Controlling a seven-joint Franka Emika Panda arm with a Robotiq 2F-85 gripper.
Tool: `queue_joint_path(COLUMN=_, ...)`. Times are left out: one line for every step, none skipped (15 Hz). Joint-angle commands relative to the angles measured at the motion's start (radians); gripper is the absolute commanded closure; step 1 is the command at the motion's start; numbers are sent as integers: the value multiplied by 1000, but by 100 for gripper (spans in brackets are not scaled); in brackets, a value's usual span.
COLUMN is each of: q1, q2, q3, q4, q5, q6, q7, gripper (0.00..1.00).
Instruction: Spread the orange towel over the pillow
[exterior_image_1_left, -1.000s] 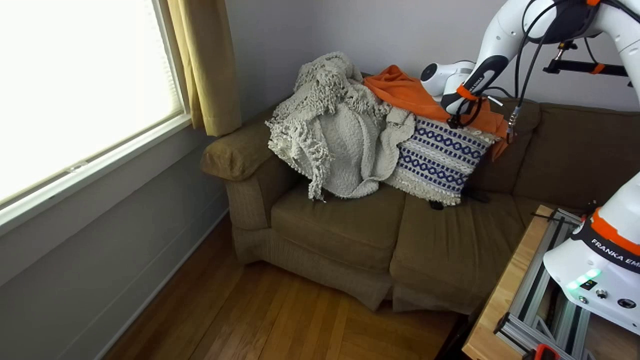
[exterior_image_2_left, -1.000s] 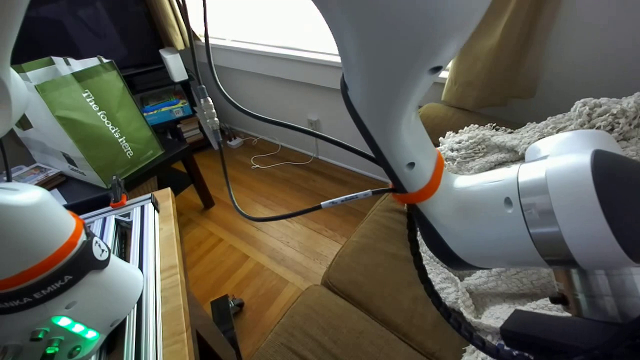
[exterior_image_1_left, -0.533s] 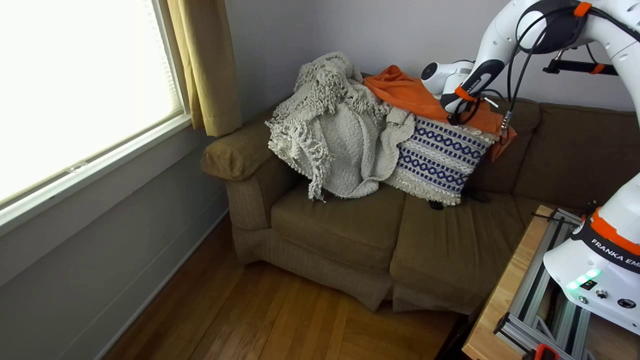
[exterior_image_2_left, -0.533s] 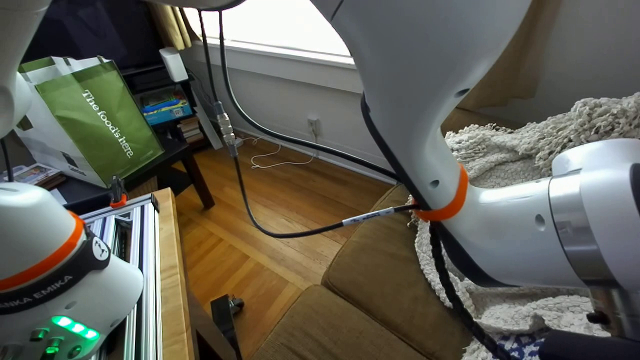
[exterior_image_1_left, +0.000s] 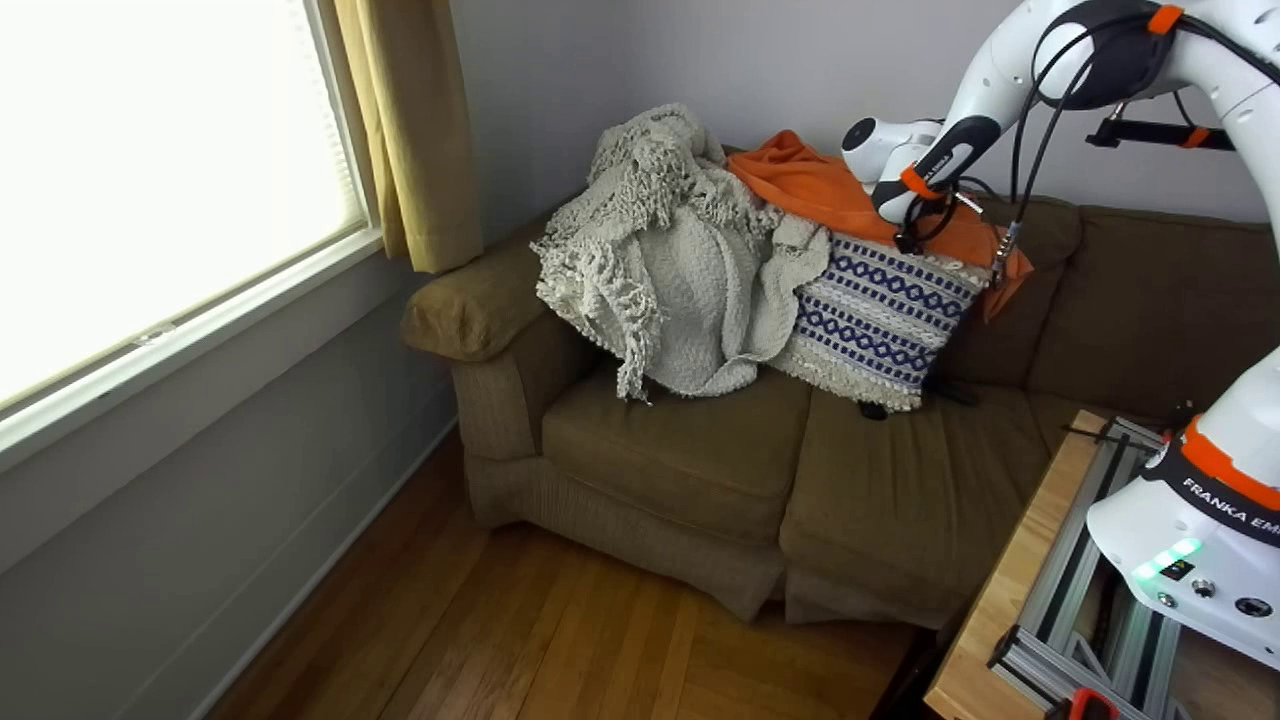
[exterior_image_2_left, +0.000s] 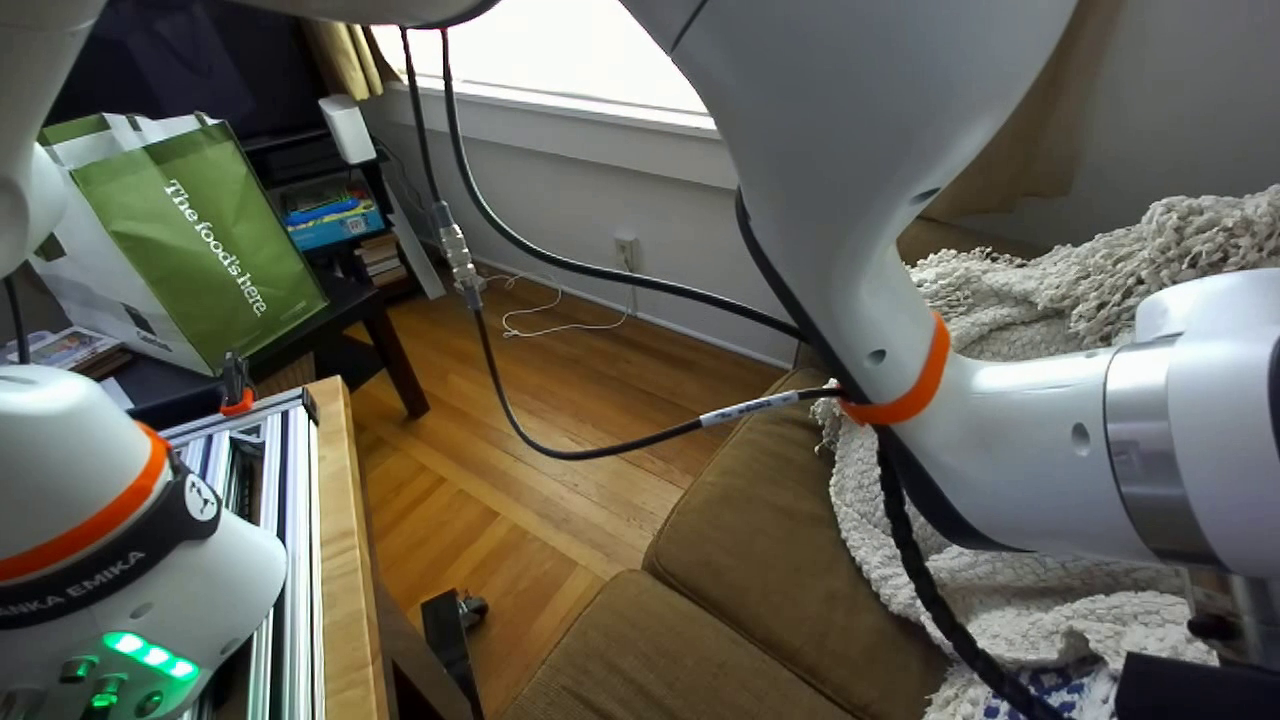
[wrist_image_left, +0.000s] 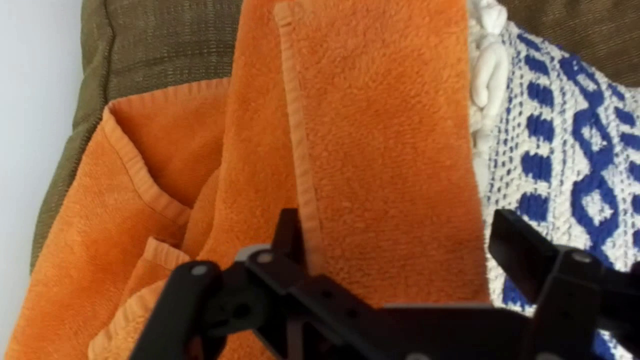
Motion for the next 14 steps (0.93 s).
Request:
queue_joint_path(q1=-23, q2=-16, q3=37, q4=0, q5=69, q6=-50, q7=-155, gripper=3)
queue_joint_path(q1=-23, q2=-24, q3=39, q4=-3, q5=82, q6=-62, q7=-189, gripper=2)
queue_joint_path(q1=-23, q2=-36, q3=42, q4=-8, q5=95, q6=-73, q7=-216, gripper=1)
queue_joint_path(q1=-23, q2=-45, q3=45, q4=-11, q5=108, q6=-86, q7=-245, gripper=1)
queue_joint_path(q1=-19, q2=-56, q3=44, q4=-15, q5=118, q6=-105, q7=-265, gripper=0)
queue_joint_path(q1=-18, q2=-62, q3=47, q4=-13, q5=131, q6=-126, q7=-289, gripper=0)
queue_joint_path(q1=-12, q2=-69, q3=43, q4=-15, q5=136, q6=-149, q7=-299, gripper=2)
queue_joint_path(q1=-10, q2=-74, q3=45, q4=-12, q5=143, q6=-175, q7=-315, gripper=10)
queue_joint_path(q1=-8, q2=-76, q3=47, q4=-10, q5=146, q6=-193, q7=-326, gripper=13)
queue_joint_path(q1=-6, q2=-76, q3=48, q4=-8, q5=147, q6=-213, q7=-334, gripper=25)
queue_joint_path(q1=-6, q2=-77, q3=52, q4=-6, q5=150, q6=-230, q7=-346, gripper=34)
queue_joint_path(q1=-5, q2=-75, q3=54, q4=-5, q5=150, q6=-242, q7=-351, gripper=42)
queue_joint_path(q1=-5, q2=-72, q3=58, q4=-3, q5=153, q6=-258, q7=-358, gripper=47)
queue_joint_path(q1=-5, q2=-66, q3=61, q4=0, q5=155, q6=-265, q7=-354, gripper=55)
